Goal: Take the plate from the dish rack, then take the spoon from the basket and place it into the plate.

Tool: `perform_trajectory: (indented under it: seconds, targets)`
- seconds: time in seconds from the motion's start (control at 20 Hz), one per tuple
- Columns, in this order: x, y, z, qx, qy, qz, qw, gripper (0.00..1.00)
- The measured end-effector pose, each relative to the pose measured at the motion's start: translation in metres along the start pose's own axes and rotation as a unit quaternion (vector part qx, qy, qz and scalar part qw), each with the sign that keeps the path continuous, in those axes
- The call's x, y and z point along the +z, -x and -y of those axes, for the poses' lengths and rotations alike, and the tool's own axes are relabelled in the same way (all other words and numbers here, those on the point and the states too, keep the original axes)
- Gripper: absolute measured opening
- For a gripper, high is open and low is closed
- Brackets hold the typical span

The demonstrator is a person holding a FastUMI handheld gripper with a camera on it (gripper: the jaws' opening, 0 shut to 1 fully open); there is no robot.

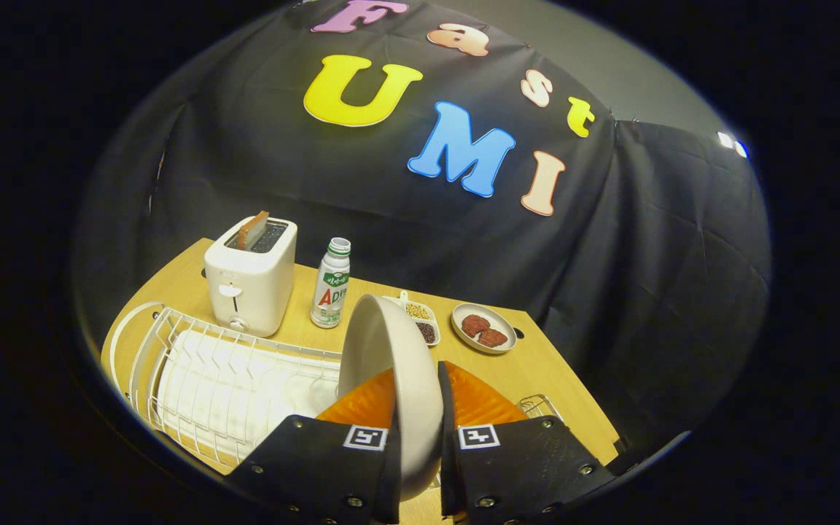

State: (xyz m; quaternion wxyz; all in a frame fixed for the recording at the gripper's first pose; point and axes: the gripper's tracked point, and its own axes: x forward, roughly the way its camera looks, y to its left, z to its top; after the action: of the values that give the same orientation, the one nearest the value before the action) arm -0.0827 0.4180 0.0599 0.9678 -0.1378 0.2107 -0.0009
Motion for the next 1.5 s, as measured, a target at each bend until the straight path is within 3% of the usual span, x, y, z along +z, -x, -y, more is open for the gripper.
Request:
perform_trajectory:
  seconds: [0.5, 0.85, 1.15, 1.5]
  targets:
    - [-0.016, 0.068, 0.054, 0.0, -0.009, 0.019, 1.0, 0.21]
    - [-0.07, 0.101, 0.063, 0.048, -0.012, -0.009, 0.999, 0.21]
    - [-0.121, 0.119, 0.049, 0.119, -0.015, -0.032, 0.992, 0.21]
    - [-0.186, 0.116, 0.016, 0.192, -0.098, -0.105, 0.971, 0.21]
